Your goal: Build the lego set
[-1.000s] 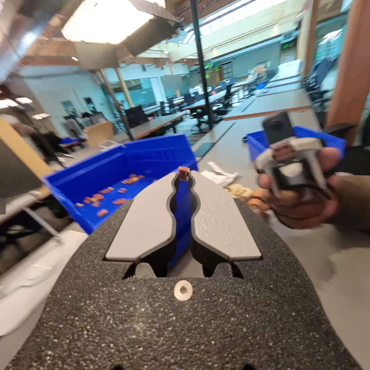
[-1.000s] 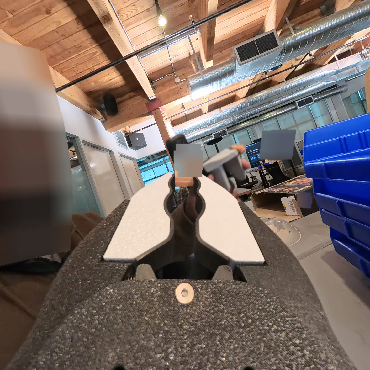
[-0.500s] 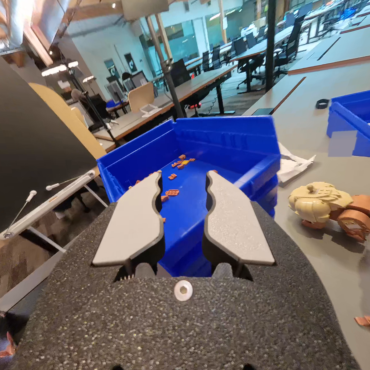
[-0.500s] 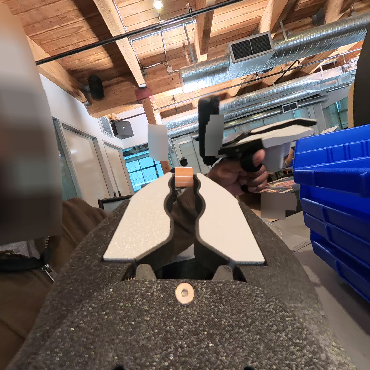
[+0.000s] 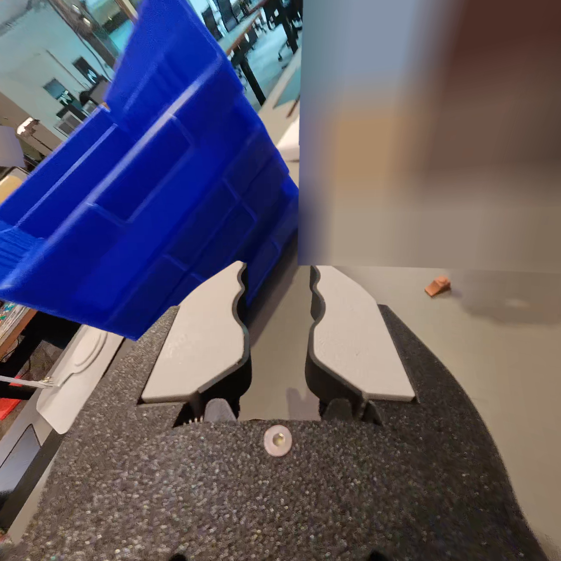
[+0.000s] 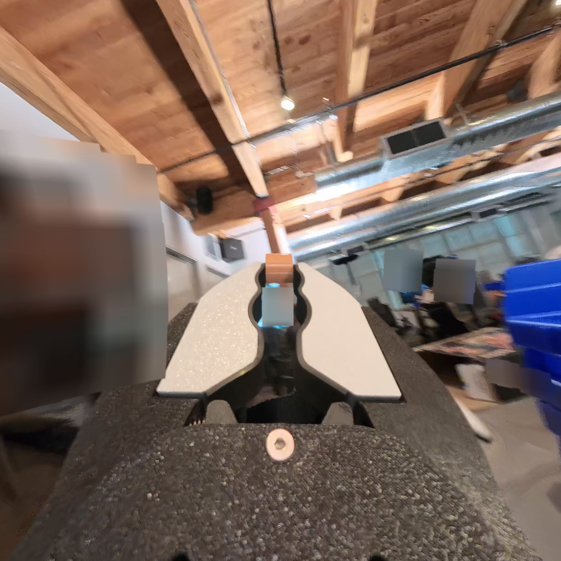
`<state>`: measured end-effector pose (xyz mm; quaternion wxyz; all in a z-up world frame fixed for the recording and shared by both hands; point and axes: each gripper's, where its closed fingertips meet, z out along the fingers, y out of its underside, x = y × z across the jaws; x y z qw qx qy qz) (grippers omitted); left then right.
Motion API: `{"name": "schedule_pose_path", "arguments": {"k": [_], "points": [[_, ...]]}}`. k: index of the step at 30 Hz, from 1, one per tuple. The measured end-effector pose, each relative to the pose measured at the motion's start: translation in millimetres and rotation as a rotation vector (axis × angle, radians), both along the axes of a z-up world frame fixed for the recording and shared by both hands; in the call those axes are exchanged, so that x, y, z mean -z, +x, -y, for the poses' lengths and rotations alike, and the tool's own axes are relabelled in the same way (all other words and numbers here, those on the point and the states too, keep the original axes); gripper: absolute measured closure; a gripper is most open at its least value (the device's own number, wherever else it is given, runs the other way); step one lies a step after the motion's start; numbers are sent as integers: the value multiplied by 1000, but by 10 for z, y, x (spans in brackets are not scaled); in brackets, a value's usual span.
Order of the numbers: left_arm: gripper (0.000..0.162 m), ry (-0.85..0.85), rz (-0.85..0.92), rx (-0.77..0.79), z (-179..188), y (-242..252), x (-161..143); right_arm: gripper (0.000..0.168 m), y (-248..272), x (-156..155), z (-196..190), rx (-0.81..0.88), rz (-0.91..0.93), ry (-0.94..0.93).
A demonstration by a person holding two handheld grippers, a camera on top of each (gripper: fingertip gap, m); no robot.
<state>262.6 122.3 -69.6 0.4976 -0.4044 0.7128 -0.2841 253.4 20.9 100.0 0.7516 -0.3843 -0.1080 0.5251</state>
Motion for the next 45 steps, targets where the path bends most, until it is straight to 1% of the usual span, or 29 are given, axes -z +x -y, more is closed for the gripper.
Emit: {"name": "schedule_pose_path", "arguments": {"k": [1,4,6,9,11,14,19,23,26,29,32,36,39,42,45], "points": [[123,9,-20,0,14,11,80,151,27,-21,-121,84,44,-38],[124,-29,-58,3,49,57,232,151,213,-140,-519,375,196,-159],[124,-107,-78,10,76,73,281,151,362,-256,-756,509,275,-236],[124,-204,-90,16,84,77,316,151,739,-248,-1186,814,457,-448],[124,-226,-99,13,65,79,352,151,892,-222,-1378,933,566,-543],[124,-244,-121,13,57,76,417,151,942,-241,-1505,1015,646,-575],[125,-246,-129,29,95,72,429,153,901,-161,-1525,1007,647,-574],[125,-251,-127,35,118,71,421,157,806,-96,-1507,863,577,-544],[125,-252,-127,36,120,69,420,160,855,-93,-1436,849,537,-518],[125,-263,-128,48,133,64,415,159,907,-29,-1349,855,575,-530],[125,-287,-138,88,191,47,414,158,878,46,-1234,824,630,-532],[124,-326,-196,223,405,-32,462,157,731,258,-1036,738,741,-522],[122,-362,-229,301,543,-79,481,157,688,456,-893,720,806,-509],[122,-393,-257,321,587,-89,520,157,721,637,-776,717,839,-498],[122,-380,-283,320,591,-89,584,157,793,741,-710,713,823,-505]]}}
